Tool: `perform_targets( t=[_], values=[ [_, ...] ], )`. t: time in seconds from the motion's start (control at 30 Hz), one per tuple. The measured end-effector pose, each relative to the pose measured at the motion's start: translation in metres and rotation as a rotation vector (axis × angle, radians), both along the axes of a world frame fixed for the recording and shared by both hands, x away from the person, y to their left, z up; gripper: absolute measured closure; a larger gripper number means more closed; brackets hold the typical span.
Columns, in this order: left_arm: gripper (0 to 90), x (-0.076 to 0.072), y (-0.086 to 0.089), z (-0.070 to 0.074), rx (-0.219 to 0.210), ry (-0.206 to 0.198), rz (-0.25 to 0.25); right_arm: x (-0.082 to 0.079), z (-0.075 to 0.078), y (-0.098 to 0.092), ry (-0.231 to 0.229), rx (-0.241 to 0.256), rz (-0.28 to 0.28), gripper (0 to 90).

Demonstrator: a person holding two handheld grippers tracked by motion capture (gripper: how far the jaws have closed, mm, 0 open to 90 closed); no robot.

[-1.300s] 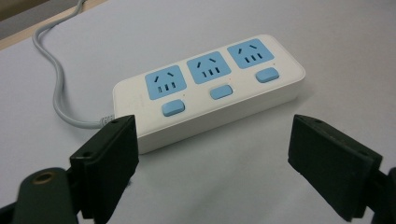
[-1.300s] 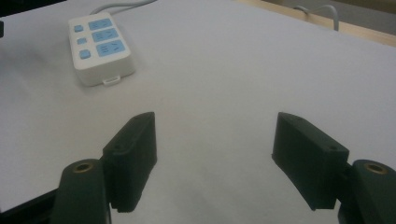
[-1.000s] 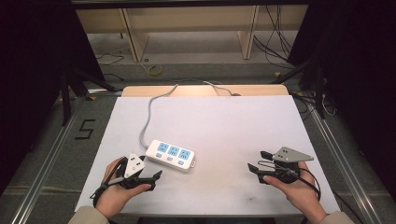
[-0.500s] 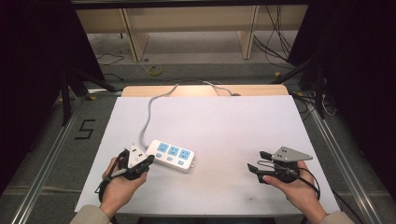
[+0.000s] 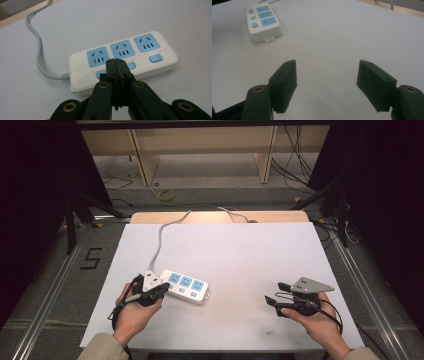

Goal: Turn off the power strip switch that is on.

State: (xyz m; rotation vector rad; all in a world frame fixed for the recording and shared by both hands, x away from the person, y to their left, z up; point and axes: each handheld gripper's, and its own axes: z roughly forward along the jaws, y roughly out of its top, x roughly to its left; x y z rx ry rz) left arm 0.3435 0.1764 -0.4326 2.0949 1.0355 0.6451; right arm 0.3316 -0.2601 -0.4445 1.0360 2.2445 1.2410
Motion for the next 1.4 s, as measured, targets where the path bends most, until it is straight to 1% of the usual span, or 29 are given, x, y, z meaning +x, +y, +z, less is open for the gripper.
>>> perform_targets(
  t=[0.23,0.27,0.43,0.53,0.73,0.8,1.03,1.07,1.1,1.17,1.4],
  values=[
    [89.8,0.005,-0.002,0.001,0.007,0.015,0.004,0.000,0.000,0.000,0.000,0.000,0.002,32.6],
    [89.9,0.006,-0.002,0.000,0.003,0.013,0.007,0.000,0.000,0.000,-0.001,0.000,0.002,32.6],
    [89.9,0.010,-0.005,-0.001,0.012,0.027,0.000,0.000,0.000,-0.001,-0.001,0.001,0.003,32.5],
    [89.9,0.012,-0.007,-0.001,0.020,0.028,-0.001,-0.001,0.001,-0.001,-0.006,0.003,0.004,32.5],
    [89.9,0.015,-0.008,-0.002,0.019,0.032,0.001,-0.001,0.001,-0.002,-0.006,0.004,0.002,32.4],
    [89.9,0.016,-0.009,-0.002,0.027,0.039,-0.004,-0.001,0.001,-0.002,-0.005,0.005,0.003,32.3],
    [89.9,0.021,-0.012,-0.004,0.025,0.058,-0.005,0.000,0.001,-0.002,-0.004,0.010,-0.002,32.2],
    [89.9,0.021,-0.012,-0.003,0.031,0.062,-0.009,0.000,0.001,-0.002,-0.004,0.010,-0.002,32.2],
    [89.9,0.022,-0.013,-0.004,0.025,0.062,-0.006,0.000,0.001,-0.002,-0.005,0.012,-0.002,32.2],
    [89.9,0.023,-0.014,-0.003,0.031,0.069,-0.010,0.000,0.001,-0.002,-0.004,0.013,-0.002,32.2],
    [89.9,0.026,-0.017,-0.005,0.031,0.079,-0.017,-0.001,0.001,-0.002,-0.004,0.014,-0.002,32.2]
  ],
)
